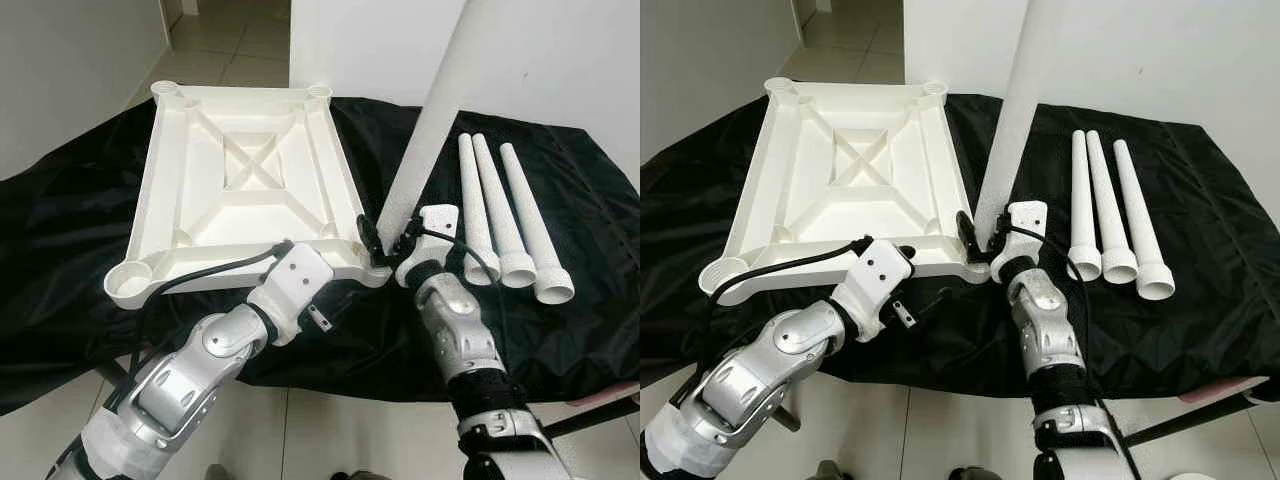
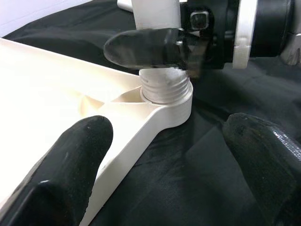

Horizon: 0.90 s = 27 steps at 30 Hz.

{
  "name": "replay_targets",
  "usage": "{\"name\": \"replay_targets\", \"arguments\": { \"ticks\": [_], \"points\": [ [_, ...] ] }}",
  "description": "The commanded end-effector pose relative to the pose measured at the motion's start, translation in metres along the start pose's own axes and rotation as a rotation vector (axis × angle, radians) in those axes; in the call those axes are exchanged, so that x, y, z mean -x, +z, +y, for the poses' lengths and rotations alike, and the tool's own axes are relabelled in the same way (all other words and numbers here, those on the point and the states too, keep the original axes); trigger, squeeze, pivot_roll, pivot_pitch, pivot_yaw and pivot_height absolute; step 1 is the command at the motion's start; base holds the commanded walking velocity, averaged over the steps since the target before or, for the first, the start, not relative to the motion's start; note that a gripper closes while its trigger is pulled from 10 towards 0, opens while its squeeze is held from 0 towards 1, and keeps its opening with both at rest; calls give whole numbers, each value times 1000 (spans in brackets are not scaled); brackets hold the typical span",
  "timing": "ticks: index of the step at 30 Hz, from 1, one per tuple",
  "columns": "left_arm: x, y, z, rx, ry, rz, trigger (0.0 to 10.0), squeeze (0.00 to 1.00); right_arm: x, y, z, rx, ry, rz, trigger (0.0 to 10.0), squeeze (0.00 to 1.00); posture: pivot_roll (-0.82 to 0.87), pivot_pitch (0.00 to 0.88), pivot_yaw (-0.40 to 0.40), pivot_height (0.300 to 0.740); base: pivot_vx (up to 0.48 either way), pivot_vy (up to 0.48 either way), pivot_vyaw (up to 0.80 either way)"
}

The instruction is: Building children table

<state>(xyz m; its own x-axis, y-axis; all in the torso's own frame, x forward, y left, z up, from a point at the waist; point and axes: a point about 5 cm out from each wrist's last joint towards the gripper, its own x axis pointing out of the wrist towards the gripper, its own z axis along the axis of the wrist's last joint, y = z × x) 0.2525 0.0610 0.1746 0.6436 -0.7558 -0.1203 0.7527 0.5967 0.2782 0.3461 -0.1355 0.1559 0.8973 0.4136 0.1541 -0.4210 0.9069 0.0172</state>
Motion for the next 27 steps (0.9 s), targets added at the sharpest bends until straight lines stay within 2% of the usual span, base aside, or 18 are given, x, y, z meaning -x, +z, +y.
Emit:
{"name": "replay_targets", "arguments": {
  "ticks": [1,3,10,11,13,14,15,20,27],
  "points": [
    [-1,-1,-7,-14,-126,1,10000,0,-2,3,-3,33,108,7,10000,0,-10,55,-29,740,0,0,0],
    [-1,0,-6,-14,-129,-1,10000,0,-5,4,-5,128,272,44,10000,0,-9,57,-25,740,0,0,0],
    [0,0,-6,-16,-126,1,10000,0,-8,6,-13,169,373,95,10000,0,-3,62,-24,740,0,0,0],
    [0,1,-5,-15,-124,2,10000,0,-7,5,-16,170,385,114,6667,0,1,66,-24,740,0,0,0],
    [0,1,-5,-15,-122,2,10000,0,-7,5,-18,169,393,126,6667,0,1,66,-24,740,0,0,0],
    [1,1,-4,-14,-119,3,10000,0,-6,2,-21,165,401,146,2353,0,5,70,-22,740,0,0,0],
    [2,1,-4,-12,-115,4,10000,0,-4,-1,-24,160,410,169,0,0,7,74,-22,740,0,0,0],
    [3,1,-2,-13,-111,8,10000,0,1,-10,-29,133,431,217,0,0,8,81,-17,740,0,0,0],
    [3,1,-1,-14,-110,8,10000,0,3,-15,-31,115,422,218,0,0,6,84,-13,740,0,0,0]
  ]
}}
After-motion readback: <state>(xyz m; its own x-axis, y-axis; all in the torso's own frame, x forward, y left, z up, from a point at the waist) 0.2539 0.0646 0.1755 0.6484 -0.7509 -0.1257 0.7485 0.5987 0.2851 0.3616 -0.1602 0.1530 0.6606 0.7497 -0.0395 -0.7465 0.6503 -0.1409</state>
